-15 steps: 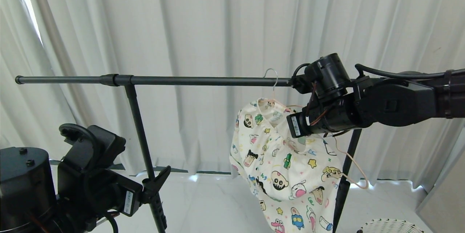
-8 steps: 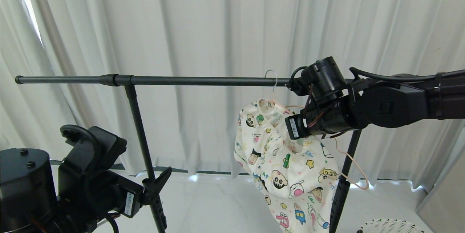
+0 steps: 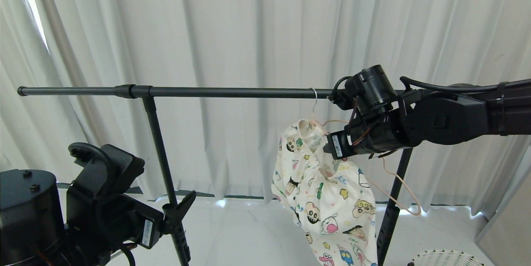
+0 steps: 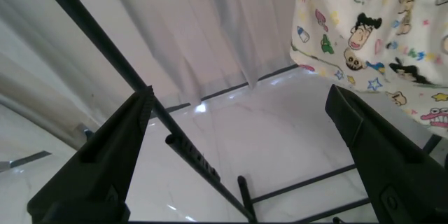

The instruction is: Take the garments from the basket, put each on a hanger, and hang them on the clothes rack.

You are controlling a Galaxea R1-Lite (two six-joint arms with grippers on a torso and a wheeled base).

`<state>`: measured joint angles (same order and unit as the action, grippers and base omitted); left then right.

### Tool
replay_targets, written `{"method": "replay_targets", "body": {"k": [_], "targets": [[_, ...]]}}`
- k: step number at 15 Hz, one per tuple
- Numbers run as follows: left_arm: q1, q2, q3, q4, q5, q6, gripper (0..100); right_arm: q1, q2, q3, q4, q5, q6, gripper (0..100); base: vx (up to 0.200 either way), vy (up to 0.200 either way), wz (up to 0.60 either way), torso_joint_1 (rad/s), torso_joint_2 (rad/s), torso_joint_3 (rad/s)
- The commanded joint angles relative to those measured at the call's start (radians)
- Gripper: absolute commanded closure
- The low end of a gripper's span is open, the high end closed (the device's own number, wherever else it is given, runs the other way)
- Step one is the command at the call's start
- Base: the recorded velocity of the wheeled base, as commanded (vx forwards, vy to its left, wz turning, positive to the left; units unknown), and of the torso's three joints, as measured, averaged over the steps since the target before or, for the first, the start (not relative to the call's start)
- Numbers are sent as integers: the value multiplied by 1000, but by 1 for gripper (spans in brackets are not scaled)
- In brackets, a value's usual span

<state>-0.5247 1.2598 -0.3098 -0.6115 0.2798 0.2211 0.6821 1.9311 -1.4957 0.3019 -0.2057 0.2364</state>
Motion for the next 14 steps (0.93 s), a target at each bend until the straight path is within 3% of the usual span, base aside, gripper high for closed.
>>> {"method": "replay_targets", "body": {"k": [1,7,9,11,13,14], "targets": [[0,0,0,-1,-1,0,0,0,-4,-11,-1,0,6,0,0,0,0,0,0,0],[12,0,1,-1,6,-3,0,7,-184,-40,117,3,92,0,0,0,0,0,0,0],[40,0,1,-1,12,-2,0,-7,-291,-37,292,-1,86,0,0,0,0,0,0,0],[58,-2,-2,-1,38,0,0,-55,-380,-12,407,-58,72,0,0,0,0,0,0,0],[75,-3,-2,-1,39,0,0,-113,-423,37,407,-136,40,0,0,0,0,0,0,0],[78,-3,-2,-1,39,0,0,-177,-468,84,405,-184,-29,0,-200,0,0,2,2,-2]]}}
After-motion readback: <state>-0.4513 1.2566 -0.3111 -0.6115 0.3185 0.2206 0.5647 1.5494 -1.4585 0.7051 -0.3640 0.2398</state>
